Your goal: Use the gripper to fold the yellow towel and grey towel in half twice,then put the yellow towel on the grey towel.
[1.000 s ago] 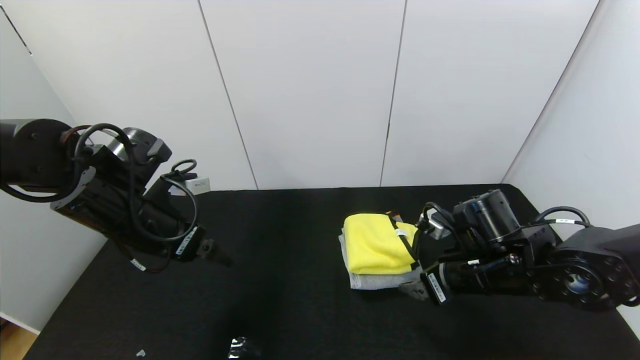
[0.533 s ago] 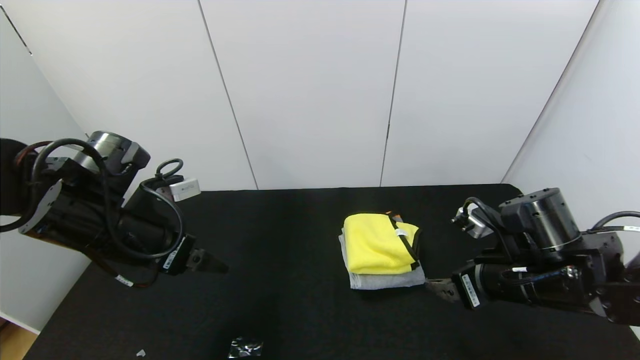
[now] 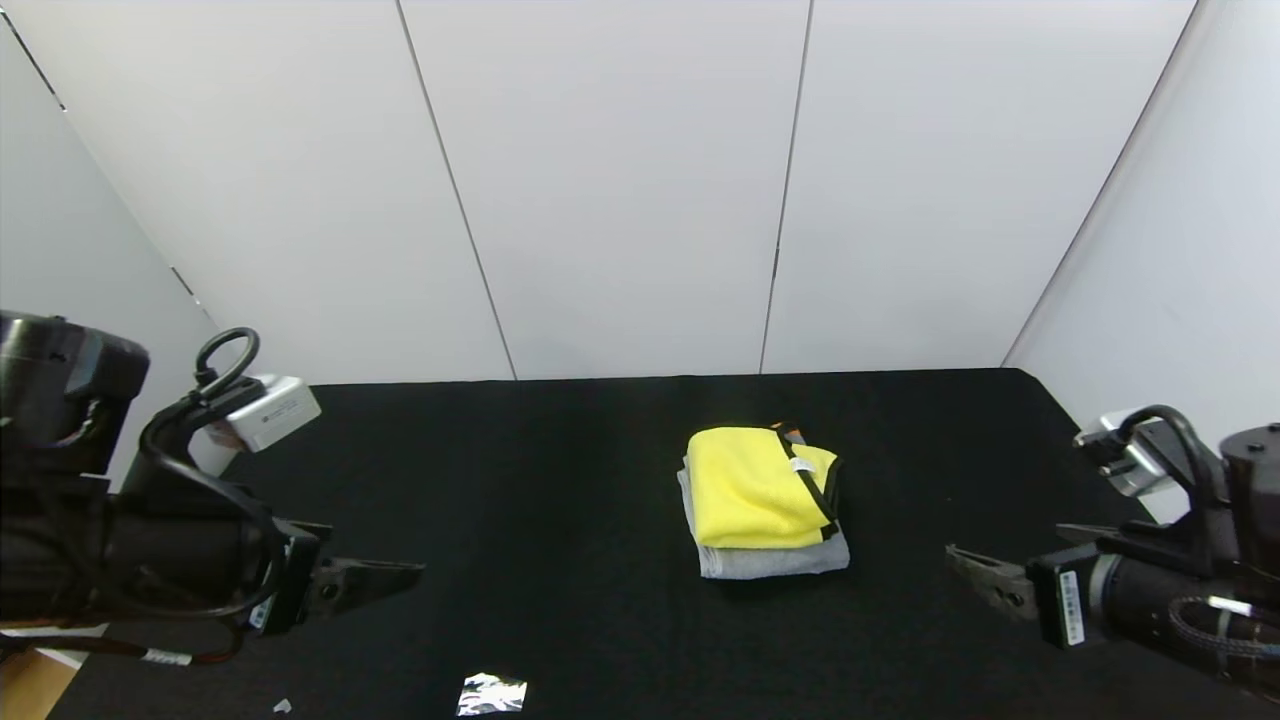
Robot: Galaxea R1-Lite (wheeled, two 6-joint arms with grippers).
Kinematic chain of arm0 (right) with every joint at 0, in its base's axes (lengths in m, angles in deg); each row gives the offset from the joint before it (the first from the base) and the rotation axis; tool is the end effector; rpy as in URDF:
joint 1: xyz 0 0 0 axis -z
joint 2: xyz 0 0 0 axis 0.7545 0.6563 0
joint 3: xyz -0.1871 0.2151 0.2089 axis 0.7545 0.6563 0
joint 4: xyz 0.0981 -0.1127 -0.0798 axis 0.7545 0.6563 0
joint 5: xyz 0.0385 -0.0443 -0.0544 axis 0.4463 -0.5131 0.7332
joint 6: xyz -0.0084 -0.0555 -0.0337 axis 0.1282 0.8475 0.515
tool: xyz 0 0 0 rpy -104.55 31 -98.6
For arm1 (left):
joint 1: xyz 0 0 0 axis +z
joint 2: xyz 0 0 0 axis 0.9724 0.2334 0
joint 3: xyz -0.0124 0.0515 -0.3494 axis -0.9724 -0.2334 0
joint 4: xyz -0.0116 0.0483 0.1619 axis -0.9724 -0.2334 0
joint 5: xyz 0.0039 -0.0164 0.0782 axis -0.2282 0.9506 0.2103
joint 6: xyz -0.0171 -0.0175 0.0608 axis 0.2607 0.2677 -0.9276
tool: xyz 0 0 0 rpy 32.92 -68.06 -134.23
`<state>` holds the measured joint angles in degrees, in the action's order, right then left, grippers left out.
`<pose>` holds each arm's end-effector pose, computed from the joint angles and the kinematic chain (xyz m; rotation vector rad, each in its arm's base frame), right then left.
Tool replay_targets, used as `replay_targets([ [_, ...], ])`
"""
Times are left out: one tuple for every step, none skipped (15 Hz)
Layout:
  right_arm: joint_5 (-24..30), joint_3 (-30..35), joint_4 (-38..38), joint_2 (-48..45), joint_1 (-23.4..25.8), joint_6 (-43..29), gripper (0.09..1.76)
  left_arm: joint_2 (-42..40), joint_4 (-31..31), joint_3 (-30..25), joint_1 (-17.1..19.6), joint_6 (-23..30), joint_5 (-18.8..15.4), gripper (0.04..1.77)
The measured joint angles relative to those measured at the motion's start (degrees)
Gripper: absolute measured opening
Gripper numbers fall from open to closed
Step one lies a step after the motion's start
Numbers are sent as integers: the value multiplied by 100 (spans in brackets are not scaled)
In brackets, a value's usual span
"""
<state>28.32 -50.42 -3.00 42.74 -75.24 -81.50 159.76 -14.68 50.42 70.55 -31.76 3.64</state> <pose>0.1973 0.0816 0.2112 -0.0482 0.5454 0.1961 0.1945 -0.0372 0.2360 0.0834 0.7784 -0.4038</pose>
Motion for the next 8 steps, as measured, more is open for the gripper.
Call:
replay_targets([
  [-57,169,-26,-254,41,-6,170,-250,39,-151,0,17,16,172],
  [-85,329,-30,-508,90,-9,170,-546,57,-317,0,28,61,172],
  [-104,483,-30,-791,143,-11,170,-827,72,-461,-2,30,104,172],
  [-107,618,13,-1058,173,-9,170,-1130,77,-612,-5,28,137,172],
  [-112,747,112,-1351,199,-6,170,-1410,83,-736,-5,23,156,172],
  [-115,834,243,-1627,215,0,170,-1690,77,-850,-5,23,169,172],
  [-116,900,457,-1913,226,2,170,-1982,61,-959,-2,22,183,172],
  [-118,930,670,-2200,230,5,170,-2249,37,-1062,0,23,191,172],
])
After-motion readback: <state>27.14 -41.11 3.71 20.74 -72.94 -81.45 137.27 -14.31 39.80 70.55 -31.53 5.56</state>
